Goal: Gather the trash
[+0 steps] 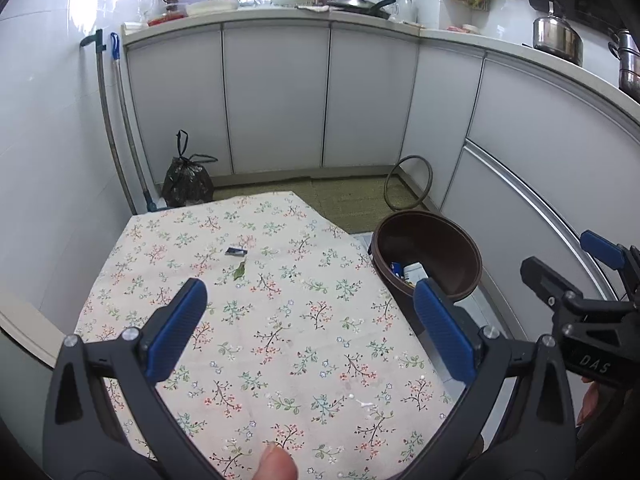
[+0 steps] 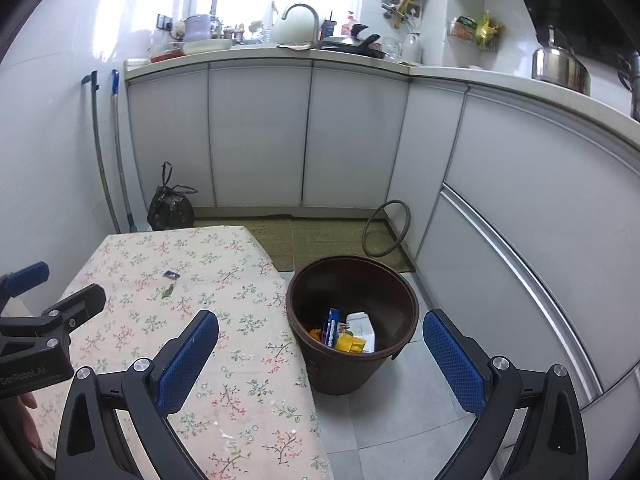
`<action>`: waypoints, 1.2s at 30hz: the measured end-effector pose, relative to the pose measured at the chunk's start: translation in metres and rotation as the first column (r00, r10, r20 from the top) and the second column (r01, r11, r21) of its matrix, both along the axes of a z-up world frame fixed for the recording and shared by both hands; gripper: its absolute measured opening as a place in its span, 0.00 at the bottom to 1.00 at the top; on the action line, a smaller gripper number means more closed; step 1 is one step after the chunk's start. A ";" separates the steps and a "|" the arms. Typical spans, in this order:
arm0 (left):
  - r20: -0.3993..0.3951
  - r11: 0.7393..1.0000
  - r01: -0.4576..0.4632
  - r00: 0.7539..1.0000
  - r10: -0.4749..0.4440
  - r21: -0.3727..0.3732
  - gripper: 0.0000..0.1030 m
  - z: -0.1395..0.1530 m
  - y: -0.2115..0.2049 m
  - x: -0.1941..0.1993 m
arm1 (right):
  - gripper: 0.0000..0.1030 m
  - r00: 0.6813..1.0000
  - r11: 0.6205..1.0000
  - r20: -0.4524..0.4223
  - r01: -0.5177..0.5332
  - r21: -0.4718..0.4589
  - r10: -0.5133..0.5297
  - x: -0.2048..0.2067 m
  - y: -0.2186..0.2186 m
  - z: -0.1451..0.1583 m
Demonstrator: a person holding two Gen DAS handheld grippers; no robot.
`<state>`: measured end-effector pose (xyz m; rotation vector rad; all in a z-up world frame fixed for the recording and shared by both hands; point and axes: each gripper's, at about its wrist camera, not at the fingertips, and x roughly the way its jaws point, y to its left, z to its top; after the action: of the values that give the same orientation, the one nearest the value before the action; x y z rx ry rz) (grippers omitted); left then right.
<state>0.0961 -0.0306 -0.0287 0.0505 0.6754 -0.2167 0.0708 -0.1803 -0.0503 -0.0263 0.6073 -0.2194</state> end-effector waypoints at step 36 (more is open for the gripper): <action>0.024 1.000 -0.002 1.000 0.003 -0.007 1.00 0.010 -0.003 -0.012 | 1.00 0.999 0.999 0.046 0.024 0.023 -0.025 -0.013 -0.006 0.010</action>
<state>0.0838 -0.0333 -0.0187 0.0451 0.6508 -0.2159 0.0579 -0.1863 -0.0401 0.0082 0.5647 -0.2358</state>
